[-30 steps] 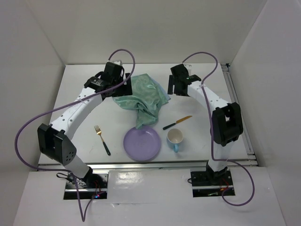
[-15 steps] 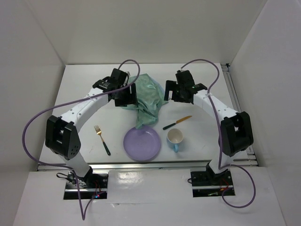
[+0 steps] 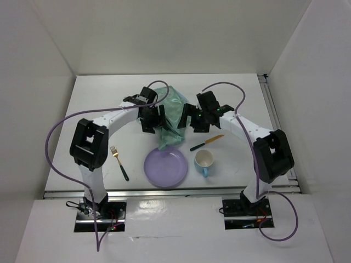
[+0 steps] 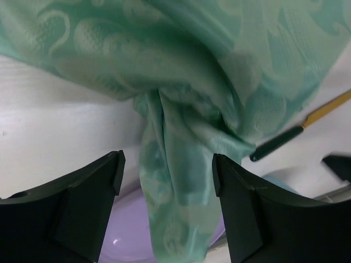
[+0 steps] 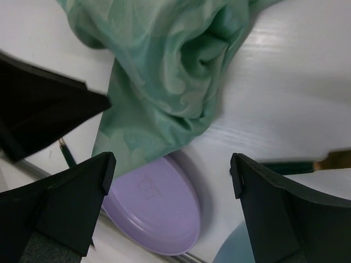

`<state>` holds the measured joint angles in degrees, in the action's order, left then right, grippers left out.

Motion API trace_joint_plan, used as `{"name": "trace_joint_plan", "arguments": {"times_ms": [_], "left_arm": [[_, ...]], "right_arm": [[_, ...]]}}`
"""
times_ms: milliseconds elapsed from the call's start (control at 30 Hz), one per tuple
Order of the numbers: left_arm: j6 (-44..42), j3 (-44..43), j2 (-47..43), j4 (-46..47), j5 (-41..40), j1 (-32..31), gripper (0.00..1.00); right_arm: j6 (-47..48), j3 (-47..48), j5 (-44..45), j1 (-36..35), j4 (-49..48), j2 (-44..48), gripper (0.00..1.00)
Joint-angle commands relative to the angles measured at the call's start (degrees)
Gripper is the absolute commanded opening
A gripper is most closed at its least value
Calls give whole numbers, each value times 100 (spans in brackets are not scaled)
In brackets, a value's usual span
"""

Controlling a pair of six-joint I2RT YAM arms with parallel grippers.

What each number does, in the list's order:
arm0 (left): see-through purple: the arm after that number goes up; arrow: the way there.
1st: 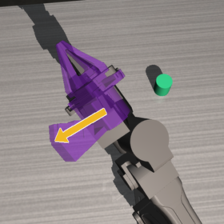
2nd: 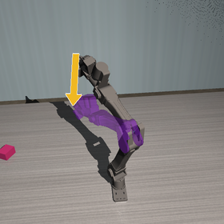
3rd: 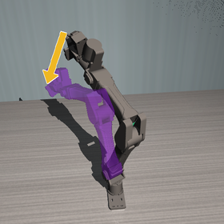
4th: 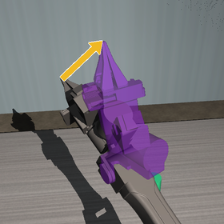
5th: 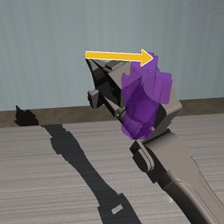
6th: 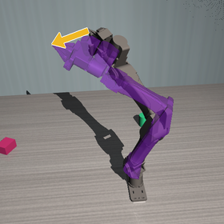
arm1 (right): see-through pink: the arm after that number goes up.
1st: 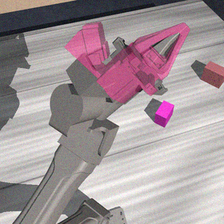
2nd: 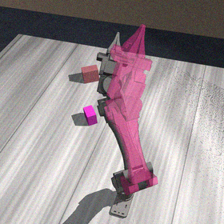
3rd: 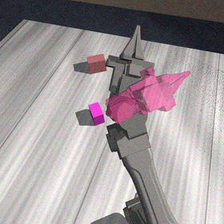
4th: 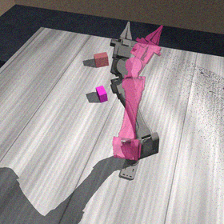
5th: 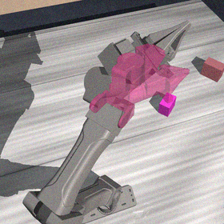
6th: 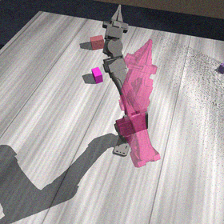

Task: Set the dinner table for one person

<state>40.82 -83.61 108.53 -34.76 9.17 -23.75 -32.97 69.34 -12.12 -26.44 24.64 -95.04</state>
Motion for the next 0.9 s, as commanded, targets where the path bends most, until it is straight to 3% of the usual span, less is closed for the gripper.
{"name": "trace_joint_plan", "arguments": {"times_ms": [0,233,600,700,733,767,833,867], "left_arm": [[102,-426,326,207,-143,2,82],[102,-506,713,567,85,125,72],[40,-1017,1144,681,252,230,69],[40,-1271,1302,602,314,230,54],[40,-1350,1354,541,314,230,43],[40,-1351,1355,541,314,230,37],[40,-1412,1355,471,253,230,23],[-21,-1569,1355,470,252,282,8]], "right_arm": [[-455,-61,-221,-378,-381,267,99],[-719,-97,-168,-932,-557,268,94],[-1009,395,429,-1645,-610,-620,95],[-1062,457,640,-1645,-610,-804,78],[-1193,457,719,-1645,-610,-805,71],[-1194,457,781,-1645,-610,-805,54],[-1246,457,860,-1645,-671,-858,35],[-1247,527,974,-1645,-671,-858,25]]}}
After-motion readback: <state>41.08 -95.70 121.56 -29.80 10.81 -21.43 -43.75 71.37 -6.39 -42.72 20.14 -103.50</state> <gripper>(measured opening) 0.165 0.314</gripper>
